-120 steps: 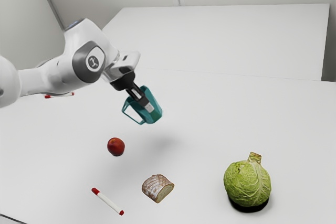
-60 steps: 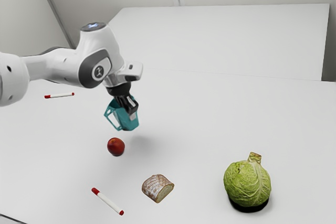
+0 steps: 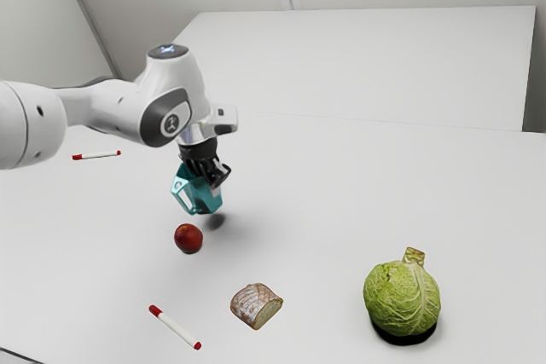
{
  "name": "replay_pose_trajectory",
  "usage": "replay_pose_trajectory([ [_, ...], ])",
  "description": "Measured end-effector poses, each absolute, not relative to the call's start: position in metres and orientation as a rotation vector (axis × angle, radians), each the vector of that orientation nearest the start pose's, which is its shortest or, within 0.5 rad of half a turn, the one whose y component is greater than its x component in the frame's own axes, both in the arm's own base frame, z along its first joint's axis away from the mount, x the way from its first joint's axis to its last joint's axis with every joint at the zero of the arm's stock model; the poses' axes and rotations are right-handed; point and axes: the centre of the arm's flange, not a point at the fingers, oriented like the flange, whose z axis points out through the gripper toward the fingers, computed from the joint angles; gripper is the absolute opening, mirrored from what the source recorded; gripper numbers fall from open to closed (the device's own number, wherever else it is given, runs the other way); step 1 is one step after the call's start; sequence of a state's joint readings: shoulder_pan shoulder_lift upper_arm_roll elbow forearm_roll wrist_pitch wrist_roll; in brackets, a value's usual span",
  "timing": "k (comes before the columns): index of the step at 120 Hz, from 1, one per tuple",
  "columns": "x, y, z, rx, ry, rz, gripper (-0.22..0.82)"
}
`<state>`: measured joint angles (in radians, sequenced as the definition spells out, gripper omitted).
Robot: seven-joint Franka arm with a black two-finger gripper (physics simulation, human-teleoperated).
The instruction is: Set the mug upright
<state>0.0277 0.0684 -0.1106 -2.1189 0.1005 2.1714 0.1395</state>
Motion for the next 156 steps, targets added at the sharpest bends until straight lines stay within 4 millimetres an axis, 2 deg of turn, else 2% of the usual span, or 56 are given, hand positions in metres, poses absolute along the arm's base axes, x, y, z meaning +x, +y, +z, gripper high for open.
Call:
replay_pose_trajectory([
  [35,0.555,-0.041,0.359,-3.053,0.323,0.036,-0.18],
  [122,0.559,-0.042,0.334,-3.067,0.201,0.055,-0.18],
  [128,0.560,-0.042,0.335,-3.070,0.199,0.048,-0.12],
  [145,0.560,-0.043,0.339,-3.076,0.198,0.030,0.18],
  [156,0.560,-0.043,0.344,-3.078,0.199,0.012,0.32],
])
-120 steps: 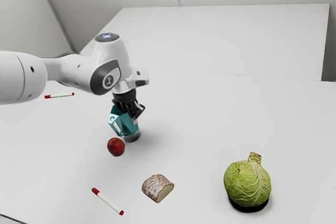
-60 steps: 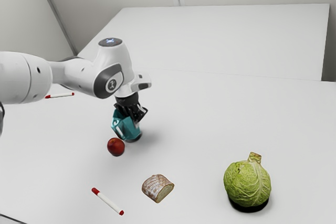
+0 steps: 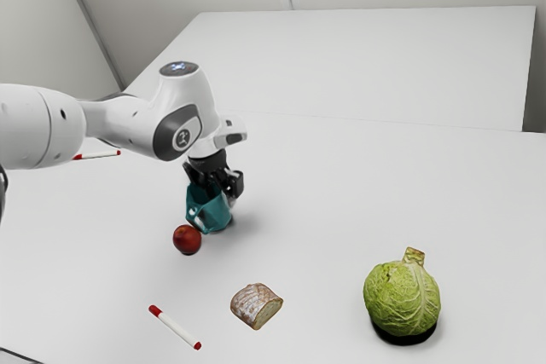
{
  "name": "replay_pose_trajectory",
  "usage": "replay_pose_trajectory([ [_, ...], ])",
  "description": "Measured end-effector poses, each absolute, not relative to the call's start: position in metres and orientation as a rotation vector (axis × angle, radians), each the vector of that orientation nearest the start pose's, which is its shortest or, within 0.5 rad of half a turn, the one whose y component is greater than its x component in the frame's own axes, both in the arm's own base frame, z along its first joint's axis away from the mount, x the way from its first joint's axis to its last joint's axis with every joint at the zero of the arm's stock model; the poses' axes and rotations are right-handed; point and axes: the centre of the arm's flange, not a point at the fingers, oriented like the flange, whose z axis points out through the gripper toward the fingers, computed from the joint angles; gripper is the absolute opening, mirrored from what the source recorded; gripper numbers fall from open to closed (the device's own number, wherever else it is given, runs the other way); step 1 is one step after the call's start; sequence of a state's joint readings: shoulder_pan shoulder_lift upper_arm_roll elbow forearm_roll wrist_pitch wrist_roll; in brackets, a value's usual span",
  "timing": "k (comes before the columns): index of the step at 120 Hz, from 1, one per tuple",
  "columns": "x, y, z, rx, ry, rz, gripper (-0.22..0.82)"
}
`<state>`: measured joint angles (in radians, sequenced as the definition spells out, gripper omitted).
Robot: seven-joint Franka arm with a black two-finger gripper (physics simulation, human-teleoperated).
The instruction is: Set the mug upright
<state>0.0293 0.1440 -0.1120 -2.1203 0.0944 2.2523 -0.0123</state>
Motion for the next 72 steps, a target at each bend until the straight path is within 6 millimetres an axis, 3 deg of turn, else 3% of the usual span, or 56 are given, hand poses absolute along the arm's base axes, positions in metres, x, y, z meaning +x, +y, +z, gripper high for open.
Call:
replay_pose_trajectory([
  [28,0.559,-0.044,0.376,-3.074,0.202,-0.074,0.50],
  [53,0.554,-0.050,0.406,-3.065,0.218,-0.132,0.55],
  [72,0.563,-0.056,0.446,-3.064,0.219,-0.158,0.57],
])
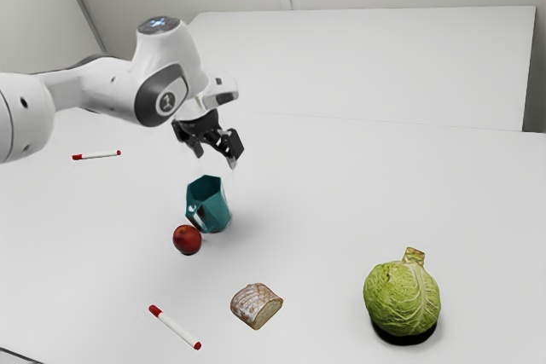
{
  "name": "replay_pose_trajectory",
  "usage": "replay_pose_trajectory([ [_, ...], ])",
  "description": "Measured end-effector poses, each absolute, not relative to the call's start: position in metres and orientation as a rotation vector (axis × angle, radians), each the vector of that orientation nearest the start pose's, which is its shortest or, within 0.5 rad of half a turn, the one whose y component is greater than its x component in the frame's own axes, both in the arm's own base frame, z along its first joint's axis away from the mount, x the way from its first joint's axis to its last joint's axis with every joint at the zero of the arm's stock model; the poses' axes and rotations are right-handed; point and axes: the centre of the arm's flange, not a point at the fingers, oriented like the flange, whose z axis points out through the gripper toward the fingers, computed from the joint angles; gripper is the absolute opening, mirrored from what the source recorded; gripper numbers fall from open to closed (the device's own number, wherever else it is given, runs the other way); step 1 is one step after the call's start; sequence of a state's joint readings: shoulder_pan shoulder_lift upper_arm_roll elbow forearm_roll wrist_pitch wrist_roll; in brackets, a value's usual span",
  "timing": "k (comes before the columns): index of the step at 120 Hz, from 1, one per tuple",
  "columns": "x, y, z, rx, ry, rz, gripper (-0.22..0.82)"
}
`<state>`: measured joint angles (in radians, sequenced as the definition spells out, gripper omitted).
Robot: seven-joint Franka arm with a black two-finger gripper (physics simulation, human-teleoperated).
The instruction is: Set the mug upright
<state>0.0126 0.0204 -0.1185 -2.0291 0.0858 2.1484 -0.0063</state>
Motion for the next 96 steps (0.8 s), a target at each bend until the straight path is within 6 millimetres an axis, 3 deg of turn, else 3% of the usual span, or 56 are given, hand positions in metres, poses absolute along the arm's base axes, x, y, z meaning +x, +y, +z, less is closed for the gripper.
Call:
replay_pose_trajectory([
  [17,0.571,-0.061,0.481,-3.070,0.214,-0.139,0.58],
  [96,0.571,-0.065,0.584,-3.154,0.123,0.015,0.58],
])
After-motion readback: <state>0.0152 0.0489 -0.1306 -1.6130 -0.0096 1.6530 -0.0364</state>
